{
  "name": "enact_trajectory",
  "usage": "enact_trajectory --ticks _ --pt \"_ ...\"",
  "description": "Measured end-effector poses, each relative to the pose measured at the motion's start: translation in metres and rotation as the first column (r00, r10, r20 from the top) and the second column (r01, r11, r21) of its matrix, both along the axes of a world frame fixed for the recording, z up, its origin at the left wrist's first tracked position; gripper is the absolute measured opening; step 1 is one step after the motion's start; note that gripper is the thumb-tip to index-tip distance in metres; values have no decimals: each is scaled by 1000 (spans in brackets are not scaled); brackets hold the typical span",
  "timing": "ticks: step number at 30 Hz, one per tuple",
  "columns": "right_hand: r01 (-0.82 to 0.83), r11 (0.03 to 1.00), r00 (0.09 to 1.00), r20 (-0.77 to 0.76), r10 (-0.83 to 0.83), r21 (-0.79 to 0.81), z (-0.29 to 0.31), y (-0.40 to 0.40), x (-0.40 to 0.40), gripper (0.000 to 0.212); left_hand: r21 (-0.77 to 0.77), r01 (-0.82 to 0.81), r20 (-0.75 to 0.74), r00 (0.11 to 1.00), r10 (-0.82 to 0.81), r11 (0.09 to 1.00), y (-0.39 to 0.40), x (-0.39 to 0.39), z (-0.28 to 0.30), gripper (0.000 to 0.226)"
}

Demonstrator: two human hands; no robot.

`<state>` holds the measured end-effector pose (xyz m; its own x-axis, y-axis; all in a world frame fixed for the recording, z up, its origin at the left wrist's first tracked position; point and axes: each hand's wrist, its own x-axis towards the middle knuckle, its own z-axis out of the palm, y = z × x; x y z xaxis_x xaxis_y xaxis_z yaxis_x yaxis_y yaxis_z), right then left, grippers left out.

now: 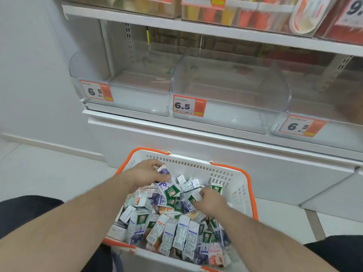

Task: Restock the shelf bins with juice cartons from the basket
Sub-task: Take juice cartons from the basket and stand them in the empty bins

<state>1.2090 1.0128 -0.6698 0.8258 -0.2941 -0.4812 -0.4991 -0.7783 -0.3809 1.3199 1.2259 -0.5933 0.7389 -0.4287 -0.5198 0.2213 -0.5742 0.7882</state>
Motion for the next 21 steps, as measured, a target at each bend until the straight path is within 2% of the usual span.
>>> enact_trajectory --ticks 2,5,8,10,13,15,18,21 --pt "40 997 995 84 -46 64 24 -9 -2 17 -118 -49 -29 999 46 992 -6 -1 15 39" --pt "82 989 979 177 -104 127 66 -24 -3 26 -347 -124 -140 987 79 930 -28 -6 43 16" --pt "103 980 963 229 -140 167 100 -37 -7 25 -438 -94 -175 984 17 894 -47 -11 60 8" --pt "111 976 952 260 -158 186 114 -43 -12 28 -362 48 -69 995 -78 931 -58 -14 64 9" --pt "69 988 945 309 -108 136 129 -46 -19 22 -96 286 128 954 -273 953 -70 -23 64 17" --pt "24 993 943 327 -61 115 141 -47 -24 19 -9 336 166 929 -330 942 -78 -29 61 25" --pt "-19 994 940 341 -18 107 158 -50 -29 19 17 358 281 894 -349 933 -91 -36 60 25" --pt "-46 992 937 350 2 115 175 -57 -26 21 75 443 444 787 -427 894 -103 -35 64 33"
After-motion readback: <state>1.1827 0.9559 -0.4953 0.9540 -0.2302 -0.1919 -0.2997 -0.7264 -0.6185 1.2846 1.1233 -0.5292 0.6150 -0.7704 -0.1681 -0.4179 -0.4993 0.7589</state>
